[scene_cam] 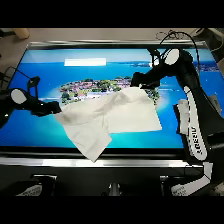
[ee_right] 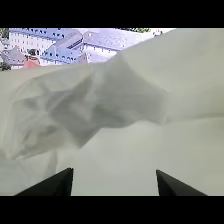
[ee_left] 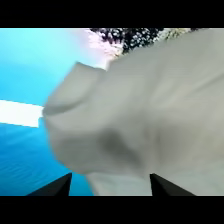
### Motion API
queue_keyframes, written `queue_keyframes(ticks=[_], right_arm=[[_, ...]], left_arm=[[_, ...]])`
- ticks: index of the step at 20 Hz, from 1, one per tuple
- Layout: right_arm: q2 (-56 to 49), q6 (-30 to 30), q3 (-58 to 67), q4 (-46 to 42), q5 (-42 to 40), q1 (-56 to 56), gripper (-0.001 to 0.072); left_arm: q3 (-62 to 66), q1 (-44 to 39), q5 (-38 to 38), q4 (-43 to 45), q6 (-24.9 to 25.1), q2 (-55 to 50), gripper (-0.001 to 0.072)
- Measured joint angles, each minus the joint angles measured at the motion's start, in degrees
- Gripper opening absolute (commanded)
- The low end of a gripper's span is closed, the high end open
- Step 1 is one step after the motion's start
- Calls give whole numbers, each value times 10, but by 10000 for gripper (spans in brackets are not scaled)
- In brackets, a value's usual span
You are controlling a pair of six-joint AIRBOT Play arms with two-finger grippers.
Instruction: Fold the shirts.
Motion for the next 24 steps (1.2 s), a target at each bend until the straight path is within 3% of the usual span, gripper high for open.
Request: queue_keyframes(ticks=[1, 3, 5, 7, 8, 9, 10, 16, 17, 18, 19, 20, 24], right_arm=[[3, -7, 2, 6, 15, -6, 608], [16, -15, 5, -30, 58, -34, 527], [30, -17, -9, -48, 108, -72, 525], [49, -17, -54, -59, 140, -108, 525], [61, -18, -87, -67, 144, -122, 525], [74, -21, -124, -67, 144, -129, 525], [85, -24, -155, -67, 143, -133, 525], [114, -37, -255, -85, 113, -148, 530], [116, -37, -260, -94, 114, -150, 540], [116, -37, -264, -106, 112, -149, 560], [117, -33, -271, -118, 104, -149, 568], [118, -29, -280, -130, 102, -149, 569], [115, -22, -346, -149, 73, -150, 570]], left_arm=[[7, 7, -1, -17, 6, -10, 611], [25, 32, -19, -23, 24, -18, 590], [31, 60, -45, -36, 37, -14, 588], [5, 85, -70, -40, 49, -1, 355], [-22, 92, -77, -45, 56, 9, 358], [-53, 94, -80, -61, 63, 18, 426], [-90, 97, -80, -82, 73, 28, 546], [-232, 81, 17, -237, 120, 32, 500], [-241, 74, 33, -251, 123, 25, 455], [-247, 68, 40, -262, 125, 19, 345], [-251, 62, 45, -271, 128, 13, 157], [-254, 57, 53, -277, 130, 9, 49], [-255, 53, 63, -292, 153, 12, 22]])
